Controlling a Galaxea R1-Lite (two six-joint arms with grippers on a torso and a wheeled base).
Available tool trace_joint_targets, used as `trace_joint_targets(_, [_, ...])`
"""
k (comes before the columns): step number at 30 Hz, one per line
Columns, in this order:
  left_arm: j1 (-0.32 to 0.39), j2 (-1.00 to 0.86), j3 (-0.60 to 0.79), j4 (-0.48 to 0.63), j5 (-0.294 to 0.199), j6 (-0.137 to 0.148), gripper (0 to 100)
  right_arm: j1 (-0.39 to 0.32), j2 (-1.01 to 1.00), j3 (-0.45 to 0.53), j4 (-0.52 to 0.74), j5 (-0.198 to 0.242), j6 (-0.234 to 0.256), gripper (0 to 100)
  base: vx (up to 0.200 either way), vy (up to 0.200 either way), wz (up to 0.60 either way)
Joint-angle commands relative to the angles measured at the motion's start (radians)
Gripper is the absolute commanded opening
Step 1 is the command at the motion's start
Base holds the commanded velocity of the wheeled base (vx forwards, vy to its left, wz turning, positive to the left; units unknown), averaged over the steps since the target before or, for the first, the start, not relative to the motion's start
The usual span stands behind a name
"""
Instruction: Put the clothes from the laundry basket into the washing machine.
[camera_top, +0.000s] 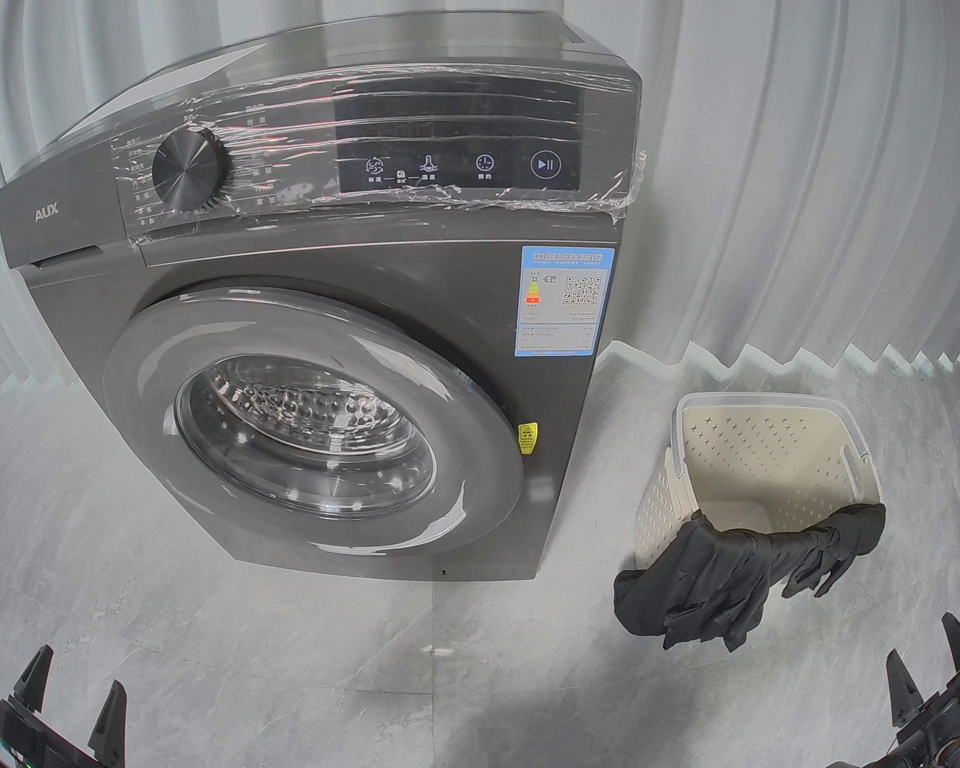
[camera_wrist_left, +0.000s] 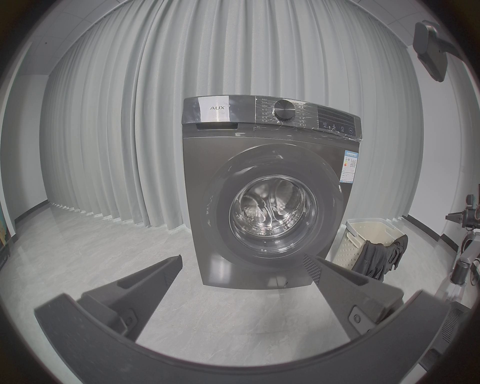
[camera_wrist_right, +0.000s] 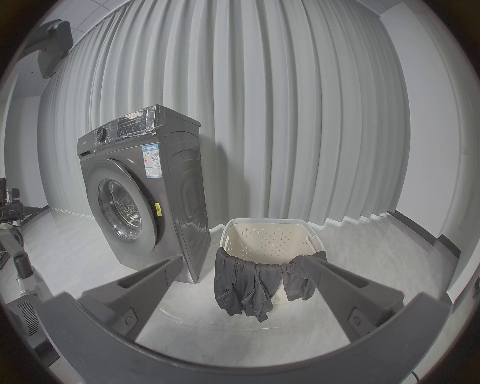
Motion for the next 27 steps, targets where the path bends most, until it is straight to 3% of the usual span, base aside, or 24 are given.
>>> trace_joint_targets(1, [0.000,-0.018,0.016,0.000,0.001,-0.001,100,0.000,-0.016,0.016,0.000,0.001,0.000,100,0.000,0.200,0.00])
trace_joint_targets(25, [0.000,-0.018,0.016,0.000,0.001,-0.001,100,0.000,-0.016,0.016,0.000,0.001,0.000,100,0.000,0.200,0.00])
trace_joint_targets(27, [0.000,-0.018,0.016,0.000,0.001,-0.001,100,0.000,-0.016,0.016,0.000,0.001,0.000,100,0.000,0.000,0.00])
